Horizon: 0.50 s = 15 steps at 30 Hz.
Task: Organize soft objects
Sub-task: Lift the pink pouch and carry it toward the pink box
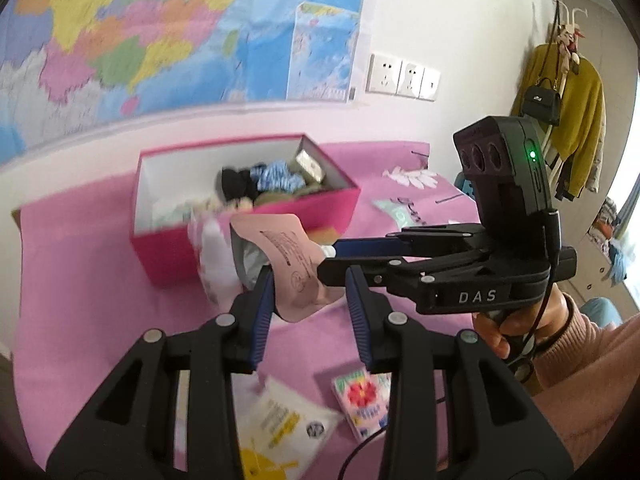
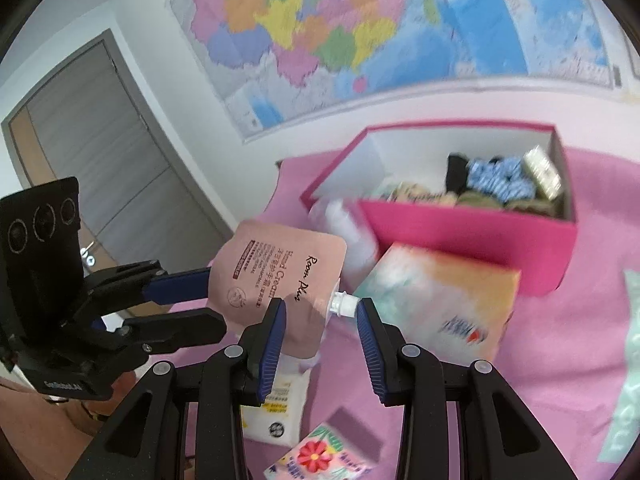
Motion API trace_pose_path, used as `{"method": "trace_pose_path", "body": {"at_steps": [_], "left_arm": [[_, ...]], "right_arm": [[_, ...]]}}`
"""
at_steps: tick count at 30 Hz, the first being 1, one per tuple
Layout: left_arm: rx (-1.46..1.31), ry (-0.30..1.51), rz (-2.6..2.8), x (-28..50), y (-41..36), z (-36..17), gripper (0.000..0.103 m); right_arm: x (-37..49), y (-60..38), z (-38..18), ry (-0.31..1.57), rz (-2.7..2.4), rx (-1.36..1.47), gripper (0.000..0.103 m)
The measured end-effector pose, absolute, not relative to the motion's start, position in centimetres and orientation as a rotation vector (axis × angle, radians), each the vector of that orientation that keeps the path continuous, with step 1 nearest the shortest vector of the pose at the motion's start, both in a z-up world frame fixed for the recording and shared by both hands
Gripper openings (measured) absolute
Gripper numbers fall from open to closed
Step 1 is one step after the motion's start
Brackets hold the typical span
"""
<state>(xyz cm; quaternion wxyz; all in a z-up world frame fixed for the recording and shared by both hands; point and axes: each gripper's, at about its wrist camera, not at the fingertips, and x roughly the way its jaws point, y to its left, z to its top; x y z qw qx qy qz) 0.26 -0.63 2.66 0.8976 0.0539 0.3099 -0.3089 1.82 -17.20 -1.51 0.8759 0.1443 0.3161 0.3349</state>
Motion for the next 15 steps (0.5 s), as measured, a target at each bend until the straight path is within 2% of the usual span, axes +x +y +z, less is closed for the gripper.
{"method": "trace_pose_path", "body": {"at_steps": [8, 15], "left_arm": [[0.11, 0.619, -0.604, 5.6, -1.9, 5.2, 0.038], [0.092, 0.663, -0.534, 11.0, -2.5, 4.7, 0.038]], "right_arm": [[4.9, -19.3, 0.9, 0.586, 0.66, 0.322, 0.037], [10.2, -19.5, 1.6, 0.58, 0.627, 0.344, 0.035]]}}
